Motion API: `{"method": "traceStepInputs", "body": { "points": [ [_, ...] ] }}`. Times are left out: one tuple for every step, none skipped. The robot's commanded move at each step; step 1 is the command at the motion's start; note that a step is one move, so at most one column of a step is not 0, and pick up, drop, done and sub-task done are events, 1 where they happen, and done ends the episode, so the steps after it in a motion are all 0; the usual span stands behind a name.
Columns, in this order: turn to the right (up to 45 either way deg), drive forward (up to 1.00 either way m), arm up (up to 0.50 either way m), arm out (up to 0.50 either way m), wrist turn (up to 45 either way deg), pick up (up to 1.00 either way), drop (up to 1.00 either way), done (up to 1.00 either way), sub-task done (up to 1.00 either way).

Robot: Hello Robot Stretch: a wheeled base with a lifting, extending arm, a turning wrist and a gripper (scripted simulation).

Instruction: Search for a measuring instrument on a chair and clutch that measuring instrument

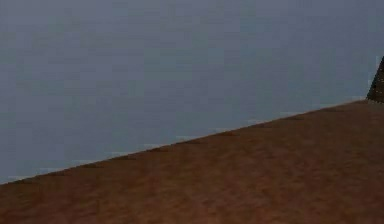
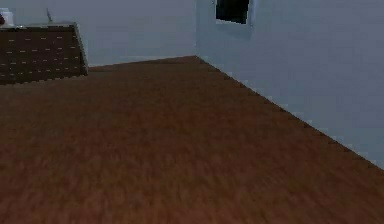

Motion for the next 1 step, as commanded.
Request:
{"method": "traceStepInputs", "body": {
  "points": [
    [-24.0, 0.0, 0.0, 0.0, 0.0, 0.0, 0.0, 0.0, 0.0]
  ]
}}
